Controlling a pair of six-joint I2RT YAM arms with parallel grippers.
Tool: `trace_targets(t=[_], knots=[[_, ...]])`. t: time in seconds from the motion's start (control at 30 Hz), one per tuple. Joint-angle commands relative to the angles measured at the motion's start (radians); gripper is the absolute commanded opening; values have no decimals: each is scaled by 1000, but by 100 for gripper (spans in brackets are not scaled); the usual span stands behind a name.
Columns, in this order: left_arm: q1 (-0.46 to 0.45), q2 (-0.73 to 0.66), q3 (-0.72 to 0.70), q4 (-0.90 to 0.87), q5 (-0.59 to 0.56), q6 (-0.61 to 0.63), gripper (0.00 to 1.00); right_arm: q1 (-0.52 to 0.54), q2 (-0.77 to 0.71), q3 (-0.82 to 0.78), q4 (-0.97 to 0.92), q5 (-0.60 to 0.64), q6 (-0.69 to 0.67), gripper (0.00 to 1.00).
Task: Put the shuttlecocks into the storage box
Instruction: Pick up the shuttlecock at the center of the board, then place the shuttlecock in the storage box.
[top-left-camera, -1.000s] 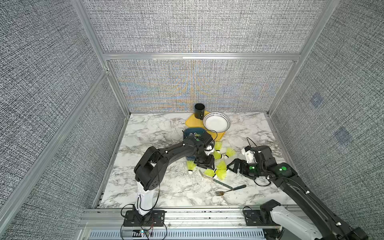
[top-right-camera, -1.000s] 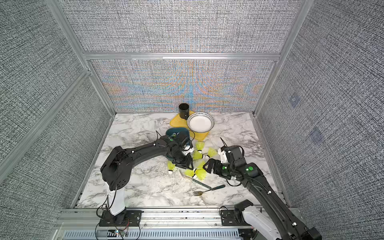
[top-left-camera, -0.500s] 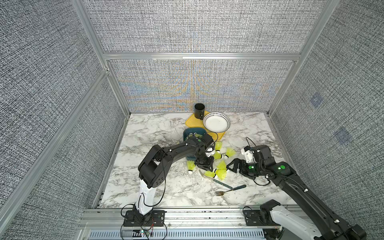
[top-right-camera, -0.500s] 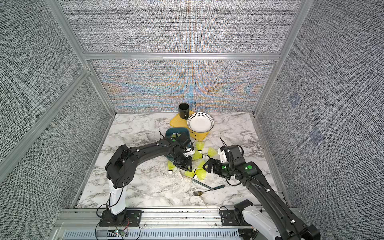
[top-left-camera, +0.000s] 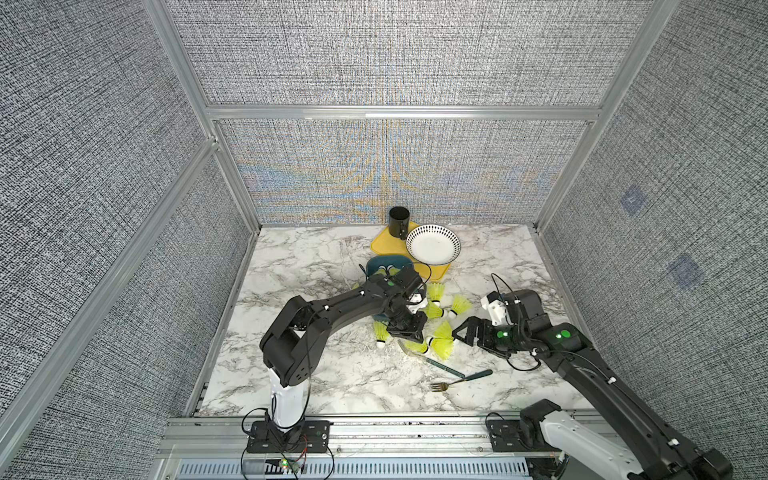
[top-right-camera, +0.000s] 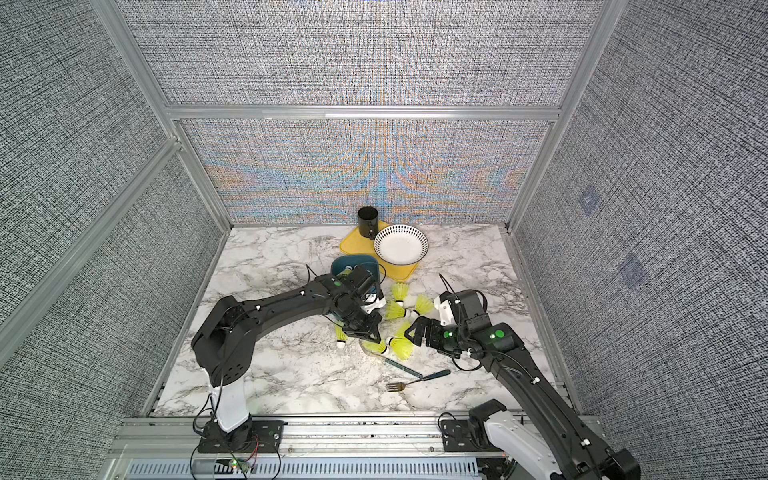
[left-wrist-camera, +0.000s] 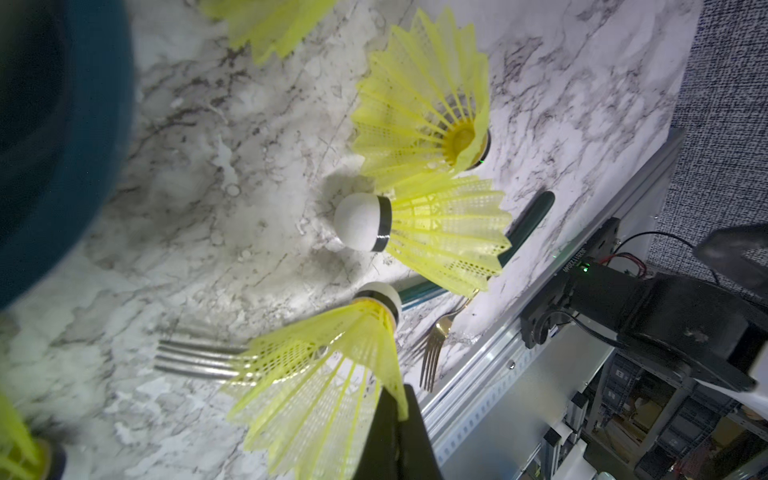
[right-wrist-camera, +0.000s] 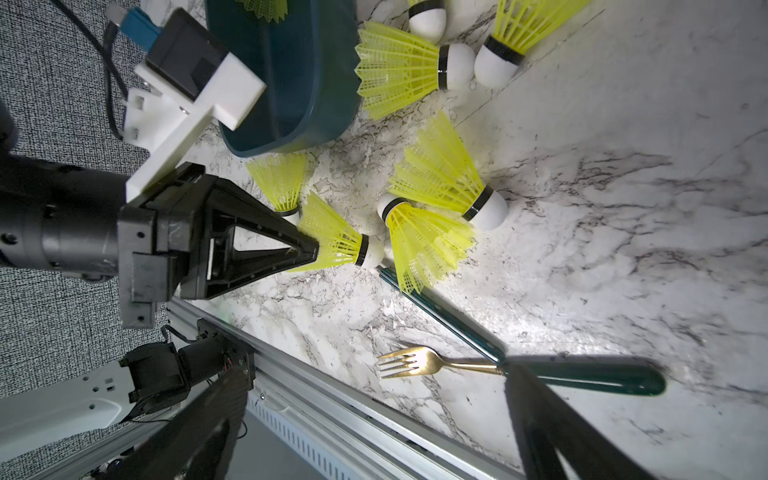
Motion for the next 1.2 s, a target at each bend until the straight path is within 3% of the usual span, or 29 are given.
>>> trace_targets(t=[0.0,0.6,0.83,1.17], knots=[[0,-58,-34,44,24,-83,2,-1,-9,15,32,-26,-23,98],[27,-264,-97,212,-146,-518,2,-2,29,150,161,-58,-60,98],[62,-348,-190,302,-307,-766,2,-2,57,163,243,-66,-75,98],[66,-385,-222,326,-644,-1048,2,-3,120,175,336,-80,-112,99]])
